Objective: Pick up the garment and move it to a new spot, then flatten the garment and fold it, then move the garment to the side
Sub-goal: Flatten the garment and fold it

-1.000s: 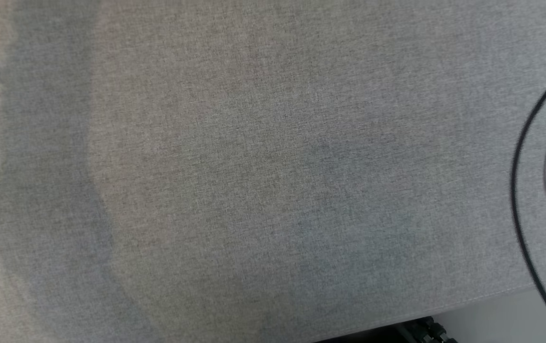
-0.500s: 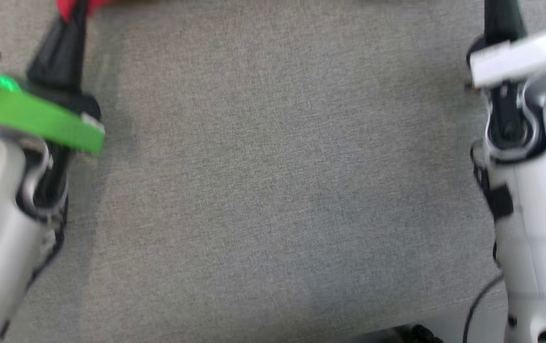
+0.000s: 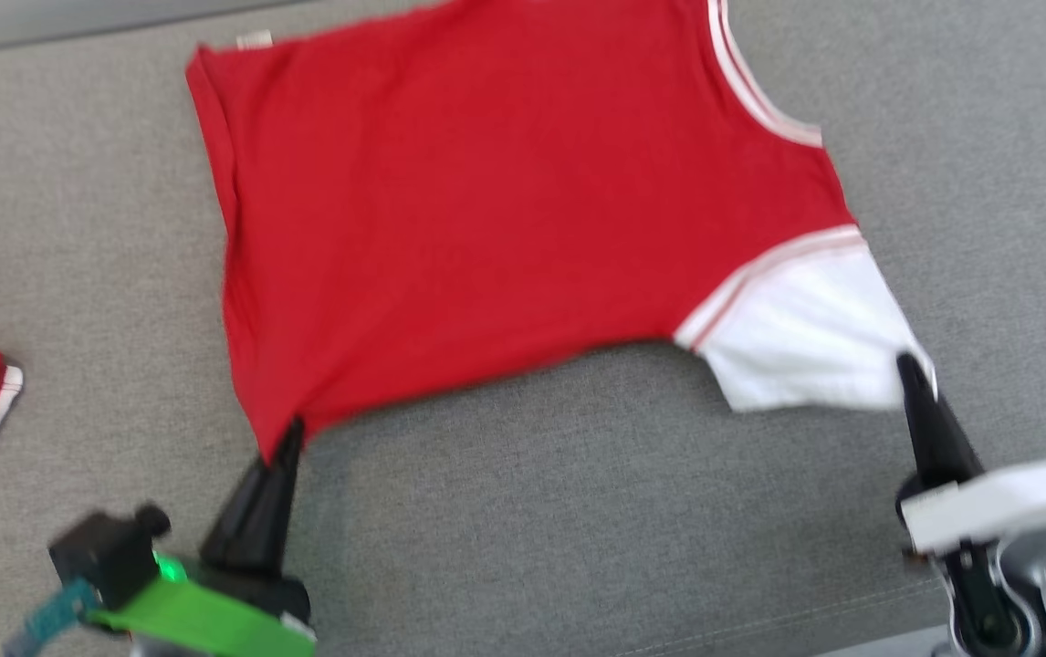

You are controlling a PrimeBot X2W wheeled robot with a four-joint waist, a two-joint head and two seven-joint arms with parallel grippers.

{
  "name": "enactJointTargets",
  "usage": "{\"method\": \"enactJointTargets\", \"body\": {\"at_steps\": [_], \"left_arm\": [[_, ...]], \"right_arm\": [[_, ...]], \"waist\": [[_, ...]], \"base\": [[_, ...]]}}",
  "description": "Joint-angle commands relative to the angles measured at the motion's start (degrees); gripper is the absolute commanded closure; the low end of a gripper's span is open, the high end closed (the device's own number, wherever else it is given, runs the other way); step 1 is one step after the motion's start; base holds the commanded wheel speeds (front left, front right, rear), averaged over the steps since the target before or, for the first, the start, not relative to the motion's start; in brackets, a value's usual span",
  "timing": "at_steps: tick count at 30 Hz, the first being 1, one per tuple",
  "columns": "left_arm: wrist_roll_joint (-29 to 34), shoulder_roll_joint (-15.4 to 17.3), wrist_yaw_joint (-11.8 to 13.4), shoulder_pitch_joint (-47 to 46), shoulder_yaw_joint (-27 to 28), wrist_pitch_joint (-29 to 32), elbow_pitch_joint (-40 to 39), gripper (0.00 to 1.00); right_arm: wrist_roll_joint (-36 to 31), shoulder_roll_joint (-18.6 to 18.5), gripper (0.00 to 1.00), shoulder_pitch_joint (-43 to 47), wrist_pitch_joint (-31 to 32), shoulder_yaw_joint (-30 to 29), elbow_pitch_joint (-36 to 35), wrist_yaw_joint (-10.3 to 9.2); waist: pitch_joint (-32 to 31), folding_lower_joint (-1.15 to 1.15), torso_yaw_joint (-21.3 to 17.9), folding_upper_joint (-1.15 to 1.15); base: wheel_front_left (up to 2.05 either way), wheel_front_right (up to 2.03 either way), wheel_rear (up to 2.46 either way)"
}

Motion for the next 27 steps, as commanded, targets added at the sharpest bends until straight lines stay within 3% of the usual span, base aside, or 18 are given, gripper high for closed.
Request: {"method": "enactJointTargets", "body": {"at_steps": [1, 7, 11, 19, 27], "left_arm": [[0.8, -0.7, 0.8, 3.6, 0.4, -0.2, -1.1, 1.0], [1.5, -2.7, 1.8, 14.1, 2.4, -0.2, -4.0, 1.0], [1.7, -3.4, 0.7, 17.0, 1.5, -0.2, -3.3, 1.0], [-0.8, -3.6, 1.2, 13.4, 0.6, 5.4, -4.7, 1.0], [-9.3, -2.2, 5.0, 9.6, 2.6, 17.4, -12.4, 1.0]], "right_arm": [[0.4, 0.3, 1.0, 3.3, 0.4, -0.8, -1.0, 0.0], [1.5, 1.4, 1.0, 14.6, 1.9, -4.1, -3.6, 0.0], [2.7, 1.8, 1.0, 16.9, 3.2, -5.5, -3.6, 0.0], [0.0, 2.1, 1.0, 10.7, 5.9, -6.0, -2.8, 0.0], [-3.0, 1.5, 1.0, 2.3, 11.0, -6.0, -5.6, 0.0]], "waist": [[-4.9, 0.0, -0.1, 0.0], [-5.3, 0.0, -0.1, 0.0], [-5.1, 0.0, -0.2, 0.0], [-5.1, 0.0, -0.1, 0.0], [-3.8, 0.0, -0.1, 0.0]], "base": [[0.0, 0.0, 0.0], [0.0, 0.0, 0.0], [0.0, 0.0, 0.0], [0.0, 0.0, 0.0], [0.0, 0.0, 0.0]]}}
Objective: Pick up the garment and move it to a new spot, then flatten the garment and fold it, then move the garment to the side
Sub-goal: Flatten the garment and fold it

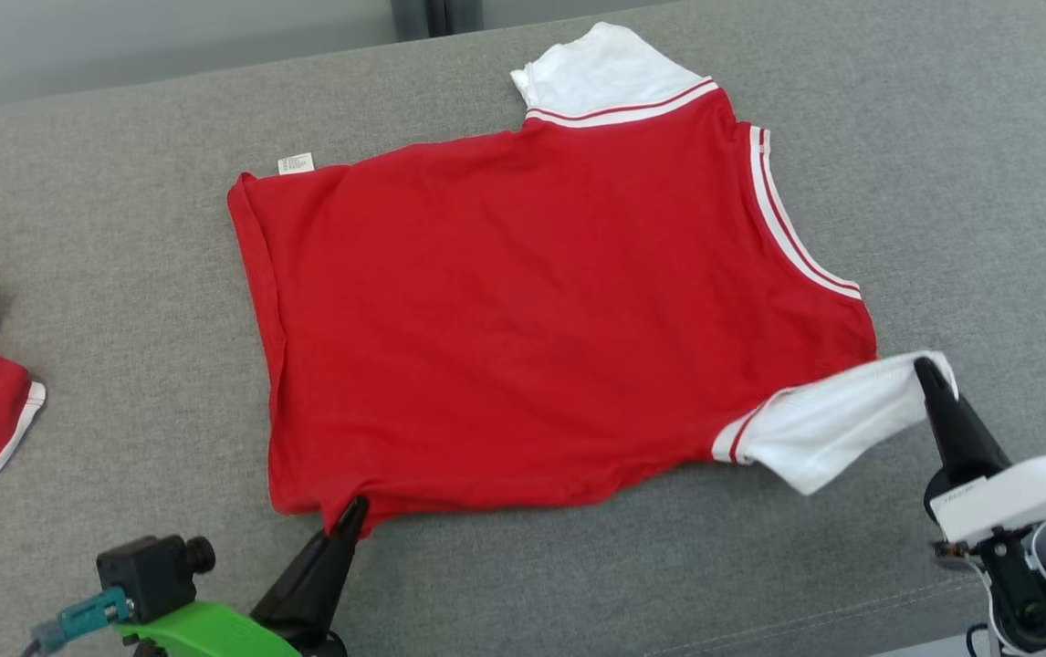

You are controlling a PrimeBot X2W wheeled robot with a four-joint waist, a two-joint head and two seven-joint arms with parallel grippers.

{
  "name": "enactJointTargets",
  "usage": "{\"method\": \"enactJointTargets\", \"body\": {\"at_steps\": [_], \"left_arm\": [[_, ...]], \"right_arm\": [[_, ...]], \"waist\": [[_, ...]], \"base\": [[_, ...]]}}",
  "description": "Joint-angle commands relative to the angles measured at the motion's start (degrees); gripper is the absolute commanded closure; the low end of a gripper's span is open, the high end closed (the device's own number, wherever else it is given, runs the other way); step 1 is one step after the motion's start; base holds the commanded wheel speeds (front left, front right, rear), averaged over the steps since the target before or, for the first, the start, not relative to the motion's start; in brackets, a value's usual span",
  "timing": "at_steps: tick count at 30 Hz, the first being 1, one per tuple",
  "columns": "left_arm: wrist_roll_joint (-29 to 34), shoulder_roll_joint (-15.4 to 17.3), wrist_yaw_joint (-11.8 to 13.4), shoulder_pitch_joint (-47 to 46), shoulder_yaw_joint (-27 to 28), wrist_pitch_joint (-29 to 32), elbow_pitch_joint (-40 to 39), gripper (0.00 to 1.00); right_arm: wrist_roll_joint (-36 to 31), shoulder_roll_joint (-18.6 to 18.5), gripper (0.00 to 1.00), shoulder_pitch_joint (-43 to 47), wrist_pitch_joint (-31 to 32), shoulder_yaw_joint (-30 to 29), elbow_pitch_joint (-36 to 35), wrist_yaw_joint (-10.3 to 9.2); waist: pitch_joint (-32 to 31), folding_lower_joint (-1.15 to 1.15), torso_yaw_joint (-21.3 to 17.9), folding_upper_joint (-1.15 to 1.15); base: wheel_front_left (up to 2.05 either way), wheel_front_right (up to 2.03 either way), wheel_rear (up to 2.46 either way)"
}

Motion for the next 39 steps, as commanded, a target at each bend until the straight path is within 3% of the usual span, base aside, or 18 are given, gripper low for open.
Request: {"method": "enactJointTargets", "body": {"at_steps": [1, 11, 29, 30, 31, 32, 33, 34, 39], "left_arm": [[-0.9, 1.2, 1.1, -1.7, 0.8, 1.8, -0.9, 1.0], [-5.8, 4.5, 7.7, -10.3, 4.3, 13.0, -3.4, 1.0], [-4.8, 5.4, 8.8, -22.7, 3.2, 19.7, 4.1, 0.99], [-4.8, 5.3, 8.9, -23.0, 3.2, 19.7, 4.6, 0.91], [-4.8, 5.2, 9.1, -23.2, 3.5, 19.5, 5.1, 0.74], [-4.7, 5.1, 9.3, -23.3, 3.6, 19.3, 5.6, 0.53], [-4.7, 4.9, 9.3, -23.3, 3.6, 19.3, 5.9, 0.07], [-4.5, 4.9, 9.3, -23.1, 3.5, 19.1, 6.4, 0.0], [-3.0, 5.7, 9.8, -20.5, 3.7, 16.9, 7.4, 0.0]], "right_arm": [[-0.8, -0.4, 1.0, -2.1, 0.9, -0.1, -0.1, 0.0], [-7.0, -2.5, 1.0, -14.8, 6.3, 1.0, 5.8, 0.0], [-13.5, -5.0, 1.0, -29.9, 7.7, 6.1, 15.9, 0.0], [-13.6, -5.0, 0.73, -30.5, 7.2, 6.5, 16.5, 0.0], [-13.9, -5.1, 0.24, -30.8, 6.7, 6.9, 17.0, 0.0], [-14.4, -5.4, 0.0, -31.1, 6.1, 7.3, 17.6, 0.0], [-14.5, -5.4, 0.0, -31.3, 5.7, 7.5, 18.1, 0.0], [-14.5, -5.4, 0.0, -31.7, 4.8, 7.8, 18.2, 0.0], [-13.2, -6.1, 0.0, -29.8, 1.8, 7.2, 16.5, 0.0]], "waist": [[0.8, 0.0, -0.1, 0.0], [4.1, 0.0, 0.1, 0.0], [8.3, 0.0, -0.5, 0.0], [8.4, 0.0, -0.4, 0.0], [8.3, 0.0, -0.4, 0.0], [8.2, 0.0, -0.4, 0.0], [8.1, 0.0, -0.4, 0.0], [7.9, 0.0, -0.4, 0.0], [6.6, 0.0, -0.3, 0.0]], "base": [[0.0, 0.0, 0.0], [0.0, 0.0, 0.0], [0.0, 0.0, 0.0], [0.0, 0.0, 0.0], [0.0, 0.0, 0.0], [0.0, 0.0, 0.0], [0.0, 0.0, 0.0], [0.0, 0.0, 0.0], [0.0, 0.0, 0.0]]}}
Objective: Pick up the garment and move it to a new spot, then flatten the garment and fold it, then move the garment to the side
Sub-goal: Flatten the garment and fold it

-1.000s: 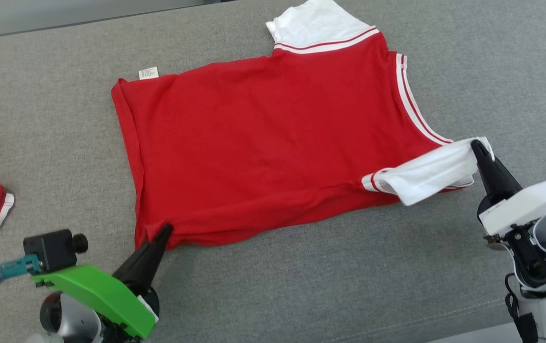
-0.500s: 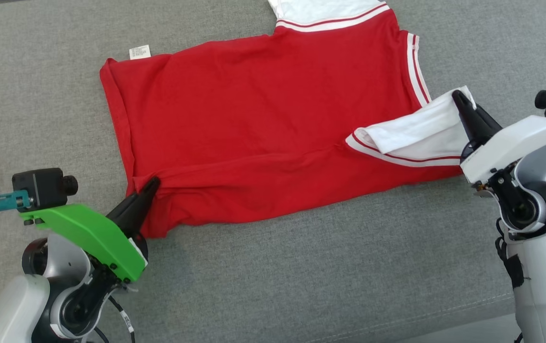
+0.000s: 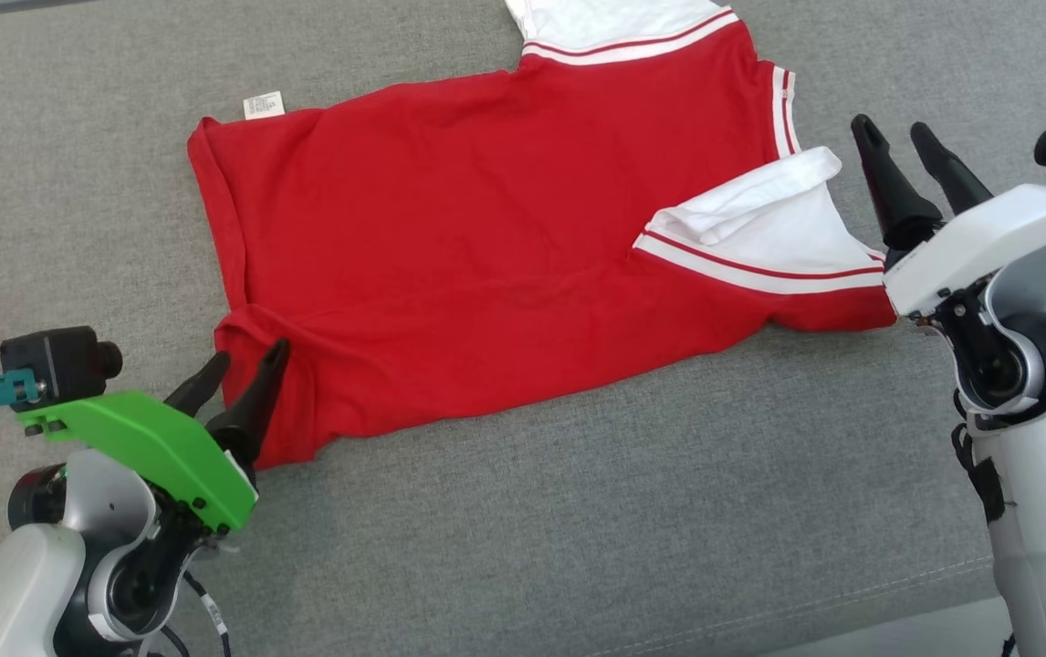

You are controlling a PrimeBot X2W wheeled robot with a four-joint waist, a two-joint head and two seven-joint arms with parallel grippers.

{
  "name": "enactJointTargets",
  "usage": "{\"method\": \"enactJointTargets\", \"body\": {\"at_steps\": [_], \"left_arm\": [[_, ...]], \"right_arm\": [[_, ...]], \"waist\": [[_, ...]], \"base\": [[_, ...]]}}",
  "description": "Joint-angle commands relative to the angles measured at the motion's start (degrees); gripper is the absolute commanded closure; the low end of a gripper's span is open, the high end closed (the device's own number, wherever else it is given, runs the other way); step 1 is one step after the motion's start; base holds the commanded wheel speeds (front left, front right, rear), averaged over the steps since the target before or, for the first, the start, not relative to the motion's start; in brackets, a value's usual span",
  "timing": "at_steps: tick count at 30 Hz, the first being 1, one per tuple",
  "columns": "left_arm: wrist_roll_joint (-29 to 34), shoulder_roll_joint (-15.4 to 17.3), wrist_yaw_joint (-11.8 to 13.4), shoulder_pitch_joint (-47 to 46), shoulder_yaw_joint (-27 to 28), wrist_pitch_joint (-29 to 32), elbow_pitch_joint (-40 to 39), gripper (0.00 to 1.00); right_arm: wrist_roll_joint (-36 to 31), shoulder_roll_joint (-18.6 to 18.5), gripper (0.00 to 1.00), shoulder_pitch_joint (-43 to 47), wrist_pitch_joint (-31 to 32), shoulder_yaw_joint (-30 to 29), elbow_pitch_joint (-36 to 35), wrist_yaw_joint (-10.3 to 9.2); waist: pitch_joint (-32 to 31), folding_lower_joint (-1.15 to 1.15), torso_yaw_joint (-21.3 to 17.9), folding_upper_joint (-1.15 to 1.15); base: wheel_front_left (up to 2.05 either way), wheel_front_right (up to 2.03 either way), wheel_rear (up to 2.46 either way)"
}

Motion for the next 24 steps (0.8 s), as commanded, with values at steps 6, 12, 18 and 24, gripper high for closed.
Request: {"method": "enactJointTargets", "body": {"at_steps": [6, 12, 18, 24], "left_arm": [[5.8, 2.3, 1.2, 5.6, -0.4, -5.6, -3.5, 0.0], [11.3, 2.5, 3.1, 8.1, -5.1, -5.9, -5.4, 0.0], [16.8, 3.1, 4.9, 6.9, -7.7, -6.6, -2.3, 0.0], [17.1, 3.5, 5.4, 7.0, -8.1, -6.5, -0.4, 0.0]], "right_arm": [[-2.6, -4.7, 0.0, 8.7, 0.2, 1.1, -6.4, 0.0], [-6.7, -7.4, 0.0, 14.7, 2.3, 0.9, -8.8, 0.0], [-9.9, -6.7, 0.0, 15.2, 2.8, 2.6, -7.5, 0.0], [-10.6, -6.2, 0.0, 13.7, 3.4, 3.5, -5.3, 0.0]], "waist": [[-1.2, 0.0, -0.7, 0.0], [0.5, 0.0, -1.3, 0.0], [1.5, 0.0, -1.9, 0.0], [1.9, 0.0, -1.7, 0.0]], "base": [[0.0, 0.0, 0.0], [0.0, 0.0, 0.0], [0.0, 0.0, 0.0], [0.0, 0.0, 0.0]]}}
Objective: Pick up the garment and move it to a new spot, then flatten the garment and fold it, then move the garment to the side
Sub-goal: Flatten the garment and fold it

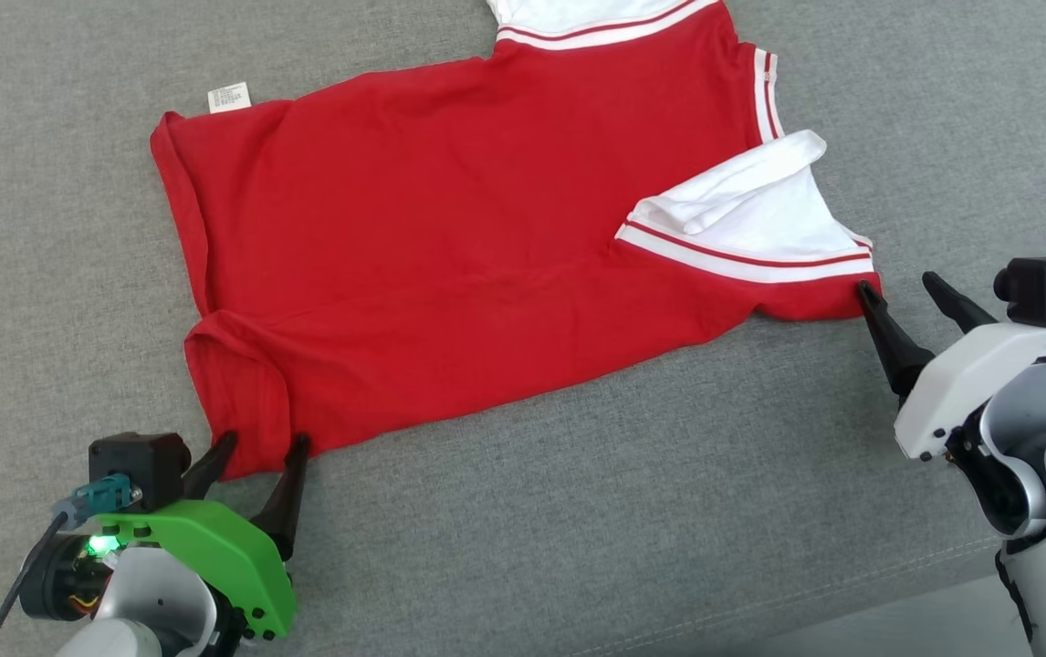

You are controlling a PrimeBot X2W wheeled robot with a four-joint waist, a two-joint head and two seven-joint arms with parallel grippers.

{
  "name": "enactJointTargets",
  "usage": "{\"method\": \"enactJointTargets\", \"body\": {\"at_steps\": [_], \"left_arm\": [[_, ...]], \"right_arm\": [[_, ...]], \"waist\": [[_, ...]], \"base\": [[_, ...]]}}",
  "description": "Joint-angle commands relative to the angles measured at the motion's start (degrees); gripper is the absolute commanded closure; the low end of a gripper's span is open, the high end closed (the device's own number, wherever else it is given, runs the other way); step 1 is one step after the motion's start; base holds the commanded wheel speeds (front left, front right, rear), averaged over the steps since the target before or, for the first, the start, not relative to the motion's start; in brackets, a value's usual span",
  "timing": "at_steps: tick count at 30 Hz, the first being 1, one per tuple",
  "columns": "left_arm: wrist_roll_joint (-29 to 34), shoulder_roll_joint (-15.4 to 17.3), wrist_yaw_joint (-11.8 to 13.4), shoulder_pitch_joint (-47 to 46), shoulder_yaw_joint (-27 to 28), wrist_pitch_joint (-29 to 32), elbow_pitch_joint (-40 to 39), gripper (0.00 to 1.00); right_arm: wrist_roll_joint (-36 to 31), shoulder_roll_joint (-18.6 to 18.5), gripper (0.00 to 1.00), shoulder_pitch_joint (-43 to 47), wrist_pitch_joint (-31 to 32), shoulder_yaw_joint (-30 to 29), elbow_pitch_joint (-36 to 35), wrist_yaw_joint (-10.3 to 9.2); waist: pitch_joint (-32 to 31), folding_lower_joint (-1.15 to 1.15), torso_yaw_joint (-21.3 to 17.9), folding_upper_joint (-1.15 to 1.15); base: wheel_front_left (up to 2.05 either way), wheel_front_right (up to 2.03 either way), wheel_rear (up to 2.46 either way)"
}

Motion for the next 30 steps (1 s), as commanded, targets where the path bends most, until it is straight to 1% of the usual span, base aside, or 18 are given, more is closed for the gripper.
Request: {"method": "enactJointTargets", "body": {"at_steps": [1, 7, 8, 9, 10, 11, 12, 13, 14, 15, 16, 18, 19, 24, 30], "left_arm": [[0.4, 0.5, 0.2, -0.4, -0.1, 0.1, 1.1, 0.0], [-0.2, 0.1, -1.0, -0.7, -0.8, 0.3, 2.8, 0.0], [-0.1, 0.0, -1.4, -1.0, -1.1, 0.3, 3.6, 0.23], [-0.1, -0.2, -1.4, -1.2, -1.2, 0.2, 4.0, 0.39], [-0.2, -0.4, -1.6, -1.3, -1.3, 0.3, 4.2, 0.5], [-0.4, -0.6, -1.9, -1.3, -1.5, 0.3, 4.5, 0.57], [-0.5, -0.7, -2.0, -1.3, -1.6, 0.2, 4.7, 0.6], [-0.5, -0.7, -2.1, -1.2, -1.8, 0.3, 5.0, 0.64], [-0.6, -0.8, -2.3, -1.2, -1.9, 0.3, 5.3, 0.67], [-0.8, -0.8, -2.6, -1.1, -2.0, 0.4, 5.4, 0.73], [-0.9, -0.8, -2.7, -1.1, -2.2, 0.4, 5.5, 0.76], [-0.8, -0.8, -3.0, -1.1, -2.4, 0.5, 5.8, 0.95], [-0.8, -0.7, -3.2, -1.1, -2.7, 0.6, 5.9, 1.0], [-2.3, 0.3, -4.8, 0.1, -2.3, 0.7, 4.9, 1.0], [-7.2, 3.3, -7.1, 3.3, 0.8, 0.9, -1.0, 1.0]], "right_arm": [[-0.2, 0.3, 0.0, -1.0, -0.1, 0.3, 0.6, 0.0], [1.4, 0.9, 0.0, -3.6, 1.1, 1.6, 3.9, 0.0], [1.9, 0.8, 0.0, -4.1, 1.7, 2.2, 4.8, 0.0], [2.2, 0.7, 0.01, -4.3, 2.0, 2.4, 5.1, 0.0], [2.4, 0.6, 0.09, -4.4, 2.2, 2.5, 5.3, 0.0], [2.8, 0.4, 0.31, -4.5, 2.5, 2.7, 5.6, 0.0], [3.2, 0.3, 0.47, -4.5, 2.8, 2.9, 5.9, 0.0], [3.6, 0.2, 0.52, -4.5, 3.2, 3.0, 6.1, 0.0], [4.0, 0.1, 0.53, -4.5, 3.3, 3.1, 6.2, 0.0], [4.3, 0.0, 0.55, -4.5, 3.5, 3.1, 6.3, 0.0], [4.5, -0.1, 0.57, -4.4, 3.6, 3.1, 6.4, -0.01], [4.9, -0.3, 0.78, -4.2, 3.9, 3.1, 6.6, -0.04], [5.4, -0.3, 1.0, -4.2, 4.2, 3.3, 6.6, -0.05], [7.3, -0.9, 1.0, -3.9, 4.2, 2.5, 6.7, -0.06], [10.0, -2.5, 1.0, -2.2, 6.2, -0.5, 4.7, -0.05]], "waist": [[0.2, 0.0, 0.1, 0.0], [1.0, 0.0, 0.7, 0.0], [1.1, 0.0, 1.0, 0.0], [1.1, 0.0, 1.2, 0.0], [1.2, 0.0, 1.3, 0.0], [1.2, 0.0, 1.4, 0.0], [1.2, 0.0, 1.5, 0.0], [1.1, 0.0, 1.5, 0.0], [1.1, 0.0, 1.6, 0.0], [1.1, 0.0, 1.6, 0.0], [1.0, 0.0, 1.6, 0.0], [0.9, 0.0, 1.7, 0.0], [0.8, 0.0, 1.7, 0.0], [-0.4, 0.0, 1.6, 0.0], [-3.2, 0.0, 1.9, 0.0]], "base": [[0.0, 0.0, 0.0], [0.0, 0.0, 0.0], [0.0, 0.0, 0.0], [0.0, 0.0, 0.0], [0.0, 0.0, 0.0], [0.0, 0.0, 0.0], [0.0, 0.0, 0.0], [0.0, 0.0, 0.0], [0.0, 0.0, 0.0], [0.0, 0.0, 0.0], [0.0, 0.0, 0.0], [0.0, 0.0, 0.0], [0.0, 0.0, 0.0], [0.0, 0.0, 0.0], [0.0, 0.0, 0.0]]}}
